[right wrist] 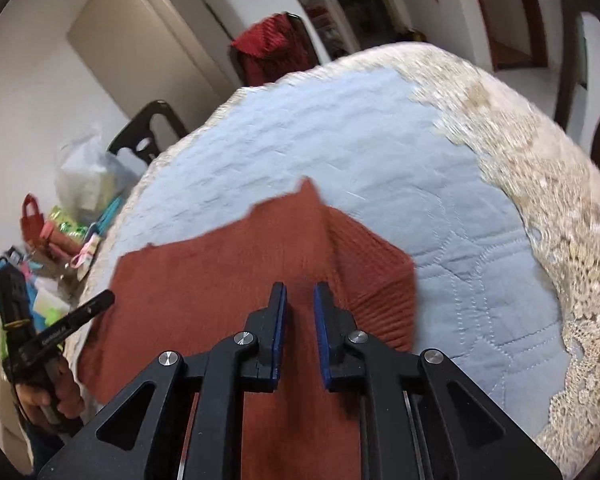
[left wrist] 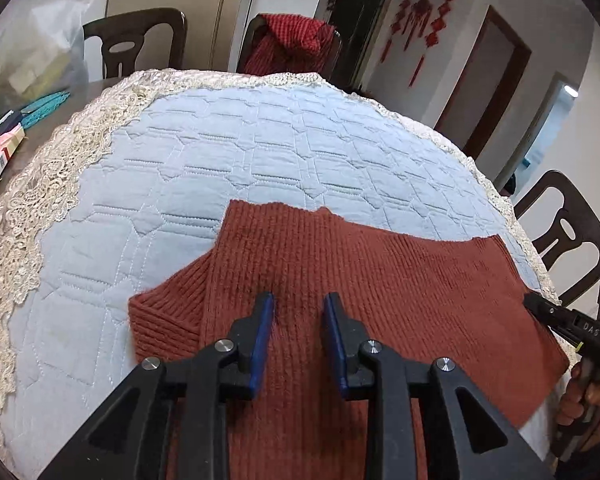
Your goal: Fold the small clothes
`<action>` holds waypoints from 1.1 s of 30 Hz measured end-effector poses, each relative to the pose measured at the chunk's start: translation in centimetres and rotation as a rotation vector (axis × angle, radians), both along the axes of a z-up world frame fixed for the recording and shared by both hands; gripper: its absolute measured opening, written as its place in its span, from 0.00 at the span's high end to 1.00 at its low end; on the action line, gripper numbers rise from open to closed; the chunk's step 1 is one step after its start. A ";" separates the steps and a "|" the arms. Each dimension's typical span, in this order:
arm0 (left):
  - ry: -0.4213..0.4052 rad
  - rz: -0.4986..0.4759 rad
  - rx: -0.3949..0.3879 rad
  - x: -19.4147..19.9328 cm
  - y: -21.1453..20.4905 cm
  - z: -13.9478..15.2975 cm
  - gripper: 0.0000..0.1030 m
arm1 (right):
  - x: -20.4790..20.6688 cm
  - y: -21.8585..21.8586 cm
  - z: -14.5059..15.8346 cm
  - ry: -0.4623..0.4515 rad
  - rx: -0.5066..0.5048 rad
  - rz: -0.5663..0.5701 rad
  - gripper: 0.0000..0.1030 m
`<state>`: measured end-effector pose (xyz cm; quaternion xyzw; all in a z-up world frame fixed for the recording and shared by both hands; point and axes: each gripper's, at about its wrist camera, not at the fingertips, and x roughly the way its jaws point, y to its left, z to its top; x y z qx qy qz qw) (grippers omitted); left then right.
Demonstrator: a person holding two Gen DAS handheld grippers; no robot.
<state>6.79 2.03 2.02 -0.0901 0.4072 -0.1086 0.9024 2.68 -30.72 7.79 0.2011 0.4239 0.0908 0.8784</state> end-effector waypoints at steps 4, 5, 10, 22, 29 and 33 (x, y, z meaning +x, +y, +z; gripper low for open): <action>-0.005 0.001 0.023 -0.1 -0.3 0.1 0.72 | -0.3 -0.4 -0.1 -0.007 0.019 0.000 0.89; -0.006 0.001 0.033 -0.2 -0.5 0.1 0.72 | -0.3 -0.3 0.0 -0.007 0.013 0.001 0.89; -0.006 0.010 0.060 -0.4 -0.7 0.8 0.72 | -0.3 -0.1 0.5 -0.011 0.003 0.005 0.86; -0.047 0.022 0.102 -2.4 -1.0 2.2 0.66 | -1.9 2.3 2.5 -0.070 -0.065 0.068 0.86; -0.059 0.016 0.112 -4.0 -1.4 2.5 0.64 | -3.0 5.1 3.3 -0.110 -0.116 0.156 0.86; -0.062 0.001 0.106 -5.1 -1.9 2.3 0.63 | -3.5 6.9 3.2 -0.112 -0.130 0.214 0.86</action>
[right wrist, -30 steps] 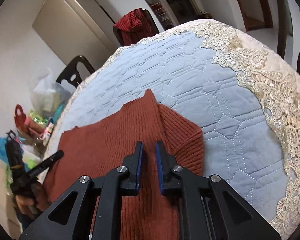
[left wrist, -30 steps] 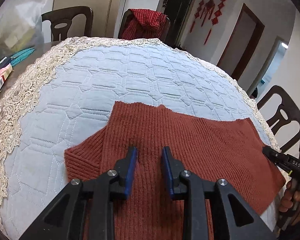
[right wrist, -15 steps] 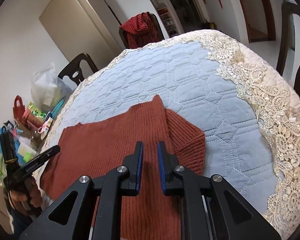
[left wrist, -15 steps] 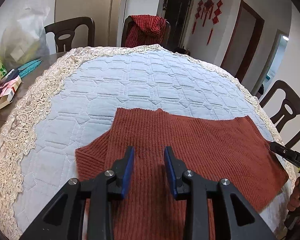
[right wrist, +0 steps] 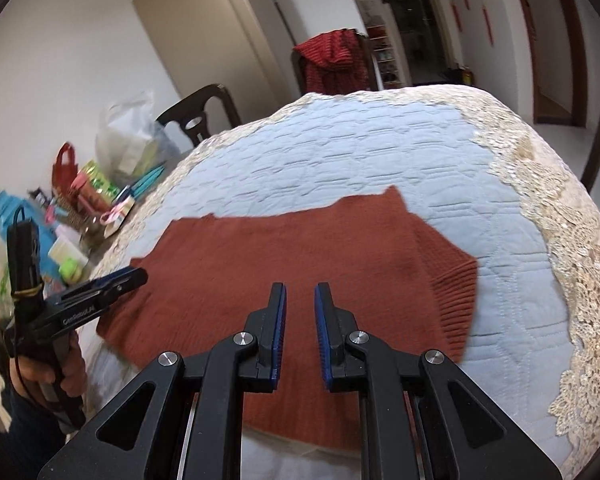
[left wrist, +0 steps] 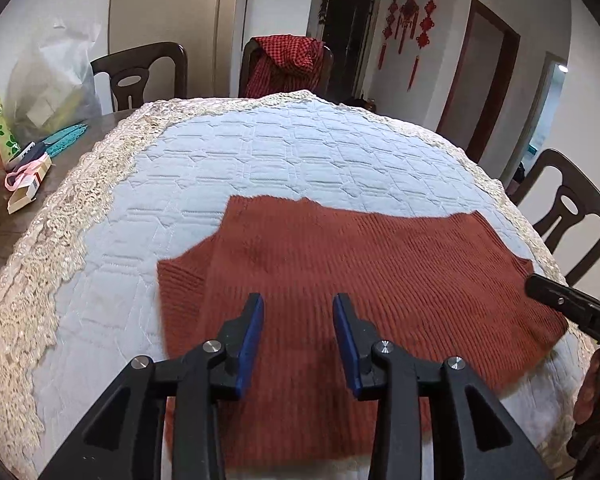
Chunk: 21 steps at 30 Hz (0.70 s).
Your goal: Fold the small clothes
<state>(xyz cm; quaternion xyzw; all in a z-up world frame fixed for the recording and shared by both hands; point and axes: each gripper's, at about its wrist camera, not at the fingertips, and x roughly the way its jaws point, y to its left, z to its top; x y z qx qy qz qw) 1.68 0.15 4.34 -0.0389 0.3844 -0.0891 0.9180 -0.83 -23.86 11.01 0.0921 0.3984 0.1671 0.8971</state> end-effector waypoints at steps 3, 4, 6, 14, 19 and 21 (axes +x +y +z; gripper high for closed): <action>0.008 -0.034 -0.022 -0.9 -0.8 -0.3 0.62 | -0.4 1.8 -0.3 0.006 0.009 0.062 0.86; 0.010 -0.046 -0.028 -1.1 -1.0 -0.4 0.62 | -0.5 2.4 -0.5 0.008 0.008 0.079 0.86; 0.010 -0.072 -0.032 -1.8 -1.7 -0.6 0.62 | -0.6 3.4 -0.9 0.018 0.005 0.109 0.86; 0.014 -0.100 -0.014 -1.9 -2.4 -1.3 0.60 | -0.2 4.9 -2.7 0.059 -0.036 0.113 0.86; -0.016 -0.086 -0.023 -2.0 -2.0 -0.7 0.60 | -0.7 5.4 -1.6 0.037 -0.032 0.133 0.86; 0.002 -0.077 -0.024 -1.5 -1.9 -1.1 0.60 | -0.5 6.0 -1.6 0.042 -0.032 0.152 0.86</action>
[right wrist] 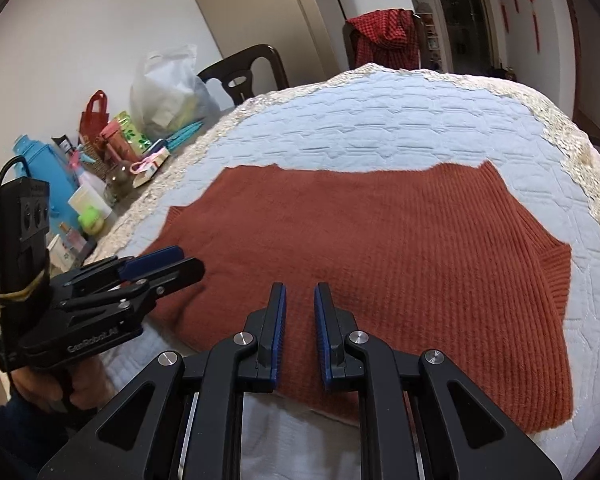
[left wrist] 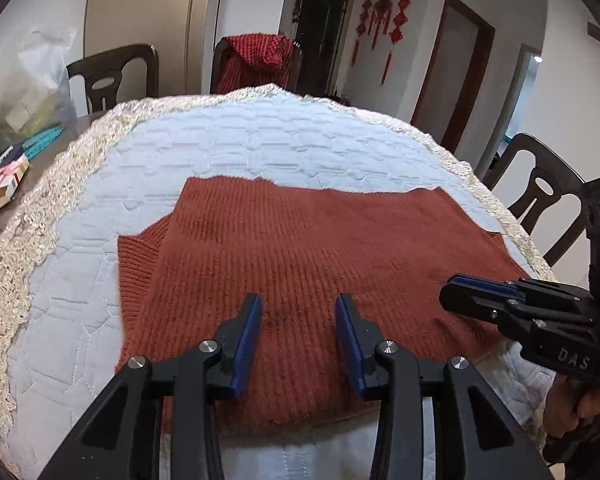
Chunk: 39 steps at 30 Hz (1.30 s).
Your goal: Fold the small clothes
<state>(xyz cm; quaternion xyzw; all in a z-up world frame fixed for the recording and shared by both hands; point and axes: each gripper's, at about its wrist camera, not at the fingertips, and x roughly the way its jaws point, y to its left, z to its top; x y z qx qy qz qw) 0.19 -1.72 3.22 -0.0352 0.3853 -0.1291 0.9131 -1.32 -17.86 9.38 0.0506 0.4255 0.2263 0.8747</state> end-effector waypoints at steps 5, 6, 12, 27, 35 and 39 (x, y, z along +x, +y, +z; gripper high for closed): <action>0.015 0.006 0.016 0.4 -0.3 -0.7 0.59 | 1.6 1.0 -1.0 0.026 -0.026 0.005 0.86; 0.018 0.007 0.015 0.5 -0.3 -0.7 0.59 | 1.9 1.0 -1.2 0.035 -0.028 -0.003 0.86; 0.018 0.009 0.006 0.5 -0.2 -0.8 0.58 | 3.4 1.3 -1.2 0.050 -0.039 -0.026 0.86; 0.015 0.003 -0.014 0.6 -0.1 -0.9 0.56 | 1.3 1.1 -0.2 0.019 -0.004 -0.015 0.86; 0.012 0.000 -0.009 0.7 -0.1 -0.8 0.55 | -1.4 0.9 -0.6 0.018 -0.006 -0.009 0.86; 0.012 -0.003 -0.011 0.7 -0.1 -0.8 0.54 | -2.0 1.5 -0.8 0.017 -0.008 0.017 0.86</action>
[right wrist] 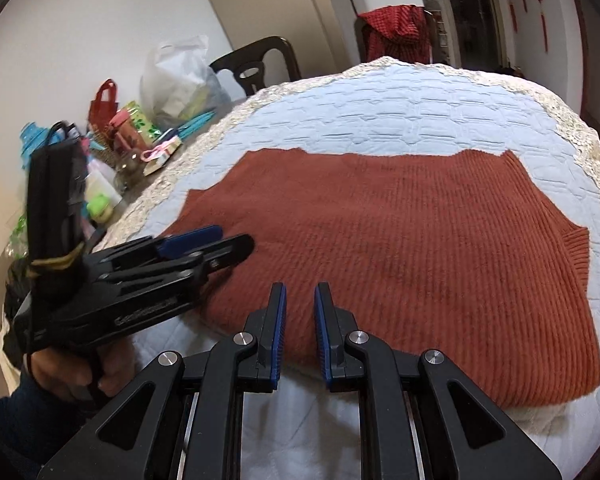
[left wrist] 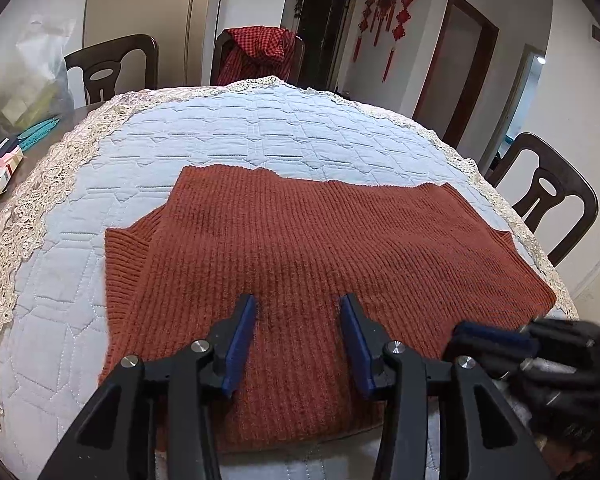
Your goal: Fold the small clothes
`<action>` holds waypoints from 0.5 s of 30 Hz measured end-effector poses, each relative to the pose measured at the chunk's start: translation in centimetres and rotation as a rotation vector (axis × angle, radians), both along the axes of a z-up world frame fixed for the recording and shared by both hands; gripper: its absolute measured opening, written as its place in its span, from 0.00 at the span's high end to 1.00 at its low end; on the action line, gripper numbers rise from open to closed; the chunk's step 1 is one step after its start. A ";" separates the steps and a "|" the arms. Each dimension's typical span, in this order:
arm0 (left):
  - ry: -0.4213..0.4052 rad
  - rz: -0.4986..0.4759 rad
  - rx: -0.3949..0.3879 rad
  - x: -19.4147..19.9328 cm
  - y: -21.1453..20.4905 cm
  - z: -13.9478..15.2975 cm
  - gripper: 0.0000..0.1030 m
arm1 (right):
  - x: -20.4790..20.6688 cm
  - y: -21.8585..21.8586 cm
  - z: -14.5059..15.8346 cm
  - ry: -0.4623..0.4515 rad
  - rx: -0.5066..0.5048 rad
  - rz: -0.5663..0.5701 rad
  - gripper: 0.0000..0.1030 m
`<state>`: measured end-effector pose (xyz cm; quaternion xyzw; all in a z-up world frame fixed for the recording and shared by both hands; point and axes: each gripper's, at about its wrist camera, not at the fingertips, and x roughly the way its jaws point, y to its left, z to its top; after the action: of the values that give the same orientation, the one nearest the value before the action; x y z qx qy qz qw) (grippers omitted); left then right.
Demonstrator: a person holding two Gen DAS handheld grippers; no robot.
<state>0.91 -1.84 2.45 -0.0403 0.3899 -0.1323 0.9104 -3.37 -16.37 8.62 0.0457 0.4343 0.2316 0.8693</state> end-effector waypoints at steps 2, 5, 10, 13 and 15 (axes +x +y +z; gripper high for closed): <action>-0.001 0.001 0.000 0.0 0.0 0.0 0.54 | -0.1 0.2 -0.8 0.001 -0.004 -0.004 0.86; -0.005 0.003 0.006 -0.3 0.1 0.3 0.54 | -0.1 0.1 -0.7 0.003 0.002 -0.009 0.86; -0.038 0.045 0.006 -0.8 1.6 1.5 0.54 | -0.2 0.3 -0.7 -0.005 -0.010 -0.002 0.86; -0.055 0.094 0.005 -0.9 3.3 1.9 0.50 | -0.3 0.2 -0.8 -0.002 -0.001 -0.003 0.86; -0.055 0.124 -0.002 -0.7 4.6 2.0 0.49 | -0.2 0.1 -0.8 0.004 0.008 -0.003 0.86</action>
<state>0.21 2.71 4.41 -0.0619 0.3614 -0.0770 0.9271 -3.57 -16.23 7.84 0.0504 0.4350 0.2320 0.8686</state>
